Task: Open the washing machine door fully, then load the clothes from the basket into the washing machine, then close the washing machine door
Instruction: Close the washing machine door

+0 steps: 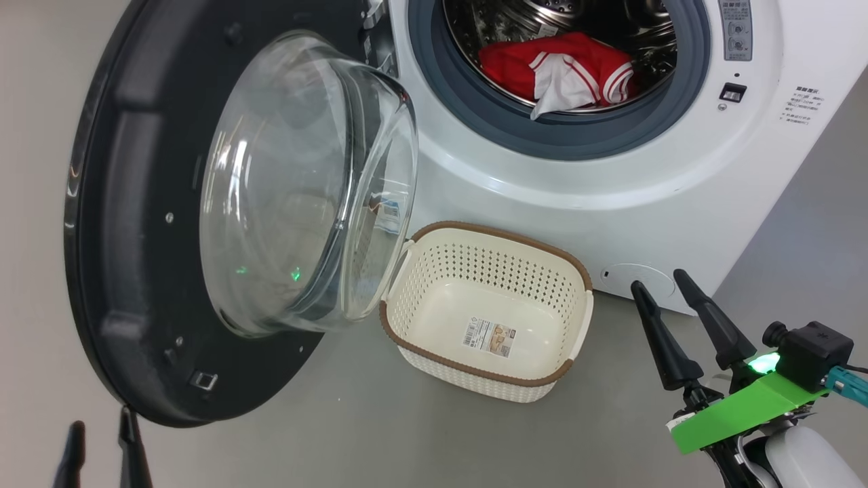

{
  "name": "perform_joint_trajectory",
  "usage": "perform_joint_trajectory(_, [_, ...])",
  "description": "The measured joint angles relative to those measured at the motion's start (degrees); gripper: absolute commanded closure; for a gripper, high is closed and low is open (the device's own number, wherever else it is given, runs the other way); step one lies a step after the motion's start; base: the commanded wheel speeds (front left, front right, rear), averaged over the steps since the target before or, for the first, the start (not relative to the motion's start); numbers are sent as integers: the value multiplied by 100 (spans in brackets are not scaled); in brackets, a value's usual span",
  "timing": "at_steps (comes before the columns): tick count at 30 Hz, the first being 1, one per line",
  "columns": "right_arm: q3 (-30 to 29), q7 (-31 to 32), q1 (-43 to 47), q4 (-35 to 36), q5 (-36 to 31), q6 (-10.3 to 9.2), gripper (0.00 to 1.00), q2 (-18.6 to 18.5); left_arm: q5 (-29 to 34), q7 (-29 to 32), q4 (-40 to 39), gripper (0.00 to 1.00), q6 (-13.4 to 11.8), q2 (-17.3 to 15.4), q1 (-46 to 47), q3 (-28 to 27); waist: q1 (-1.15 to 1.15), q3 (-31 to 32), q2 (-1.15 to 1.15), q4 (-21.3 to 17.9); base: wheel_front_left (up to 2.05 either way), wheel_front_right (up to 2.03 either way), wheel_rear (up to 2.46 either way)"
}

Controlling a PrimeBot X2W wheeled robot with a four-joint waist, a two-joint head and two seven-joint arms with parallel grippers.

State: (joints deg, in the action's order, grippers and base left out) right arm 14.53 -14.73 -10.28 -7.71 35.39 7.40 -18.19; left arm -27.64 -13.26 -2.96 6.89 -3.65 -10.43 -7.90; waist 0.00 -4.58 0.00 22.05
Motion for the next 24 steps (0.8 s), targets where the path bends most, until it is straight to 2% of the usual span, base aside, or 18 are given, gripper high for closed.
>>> perform_joint_trajectory(24, [-8, 0, 1, 27, -4, 0, 0, -9, 181, -103, 122, 0, 0, 53, -1, 58, 0, 44, 0, 37, 0, 0, 0])
